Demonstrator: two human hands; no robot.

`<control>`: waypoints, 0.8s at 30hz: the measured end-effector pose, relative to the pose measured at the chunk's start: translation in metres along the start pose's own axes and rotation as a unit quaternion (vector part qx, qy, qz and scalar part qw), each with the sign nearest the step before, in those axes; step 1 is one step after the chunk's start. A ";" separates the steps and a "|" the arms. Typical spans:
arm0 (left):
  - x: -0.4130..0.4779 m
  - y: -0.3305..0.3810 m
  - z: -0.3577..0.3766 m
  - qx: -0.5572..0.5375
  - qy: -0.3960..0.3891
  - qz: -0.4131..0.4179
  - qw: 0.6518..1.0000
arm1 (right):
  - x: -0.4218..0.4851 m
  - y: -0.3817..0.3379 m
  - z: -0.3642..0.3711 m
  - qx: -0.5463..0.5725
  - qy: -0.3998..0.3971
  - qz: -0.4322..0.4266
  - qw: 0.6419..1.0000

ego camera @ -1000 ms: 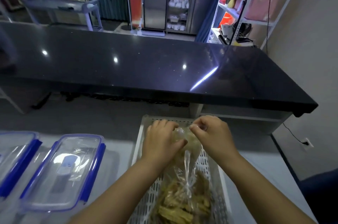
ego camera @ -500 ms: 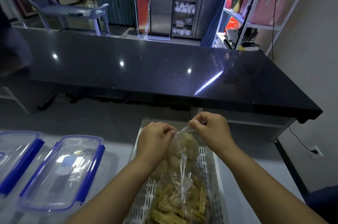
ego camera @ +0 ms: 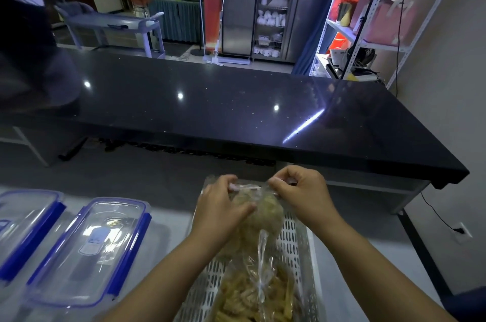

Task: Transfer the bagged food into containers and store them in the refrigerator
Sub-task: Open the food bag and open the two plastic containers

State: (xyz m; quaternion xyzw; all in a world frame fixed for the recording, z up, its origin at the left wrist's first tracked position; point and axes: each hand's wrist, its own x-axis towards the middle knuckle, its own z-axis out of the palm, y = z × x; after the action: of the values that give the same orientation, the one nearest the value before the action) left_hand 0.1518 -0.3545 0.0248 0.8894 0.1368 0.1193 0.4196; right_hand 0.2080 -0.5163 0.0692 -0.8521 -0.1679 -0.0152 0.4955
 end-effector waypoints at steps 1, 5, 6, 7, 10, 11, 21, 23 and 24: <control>-0.002 -0.001 0.007 0.033 -0.015 -0.003 0.999 | 0.000 -0.002 0.000 0.004 -0.004 -0.005 1.000; -0.004 0.001 0.016 0.092 0.024 0.050 0.994 | -0.001 -0.007 -0.001 0.081 -0.040 -0.020 0.996; -0.003 0.000 0.016 0.091 0.034 0.060 0.993 | -0.001 -0.006 -0.002 0.120 -0.032 -0.014 0.992; -0.003 -0.001 0.015 0.090 0.038 0.070 0.993 | -0.001 -0.003 -0.002 0.146 -0.011 -0.006 0.989; -0.004 -0.004 0.010 0.068 0.042 0.097 0.992 | -0.003 0.012 0.002 0.096 0.020 0.019 0.995; -0.004 -0.004 0.009 0.062 0.039 0.105 0.992 | -0.004 0.017 0.006 0.048 -0.007 0.023 0.999; 0.006 -0.008 -0.005 0.037 0.045 0.119 0.991 | -0.004 0.027 0.028 -0.100 -0.079 -0.043 0.991; 0.009 -0.017 -0.010 0.011 0.061 0.087 0.994 | -0.006 0.027 0.025 -0.068 -0.058 -0.029 0.996; 0.011 -0.022 -0.013 -0.007 0.065 0.061 0.996 | -0.007 0.027 0.022 -0.042 -0.046 -0.010 0.998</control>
State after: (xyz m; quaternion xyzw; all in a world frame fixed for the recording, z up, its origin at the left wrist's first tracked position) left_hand 0.1546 -0.3283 0.0165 0.8833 0.1087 0.2028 0.4085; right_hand 0.2061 -0.5116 0.0336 -0.8703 -0.1979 0.0123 0.4508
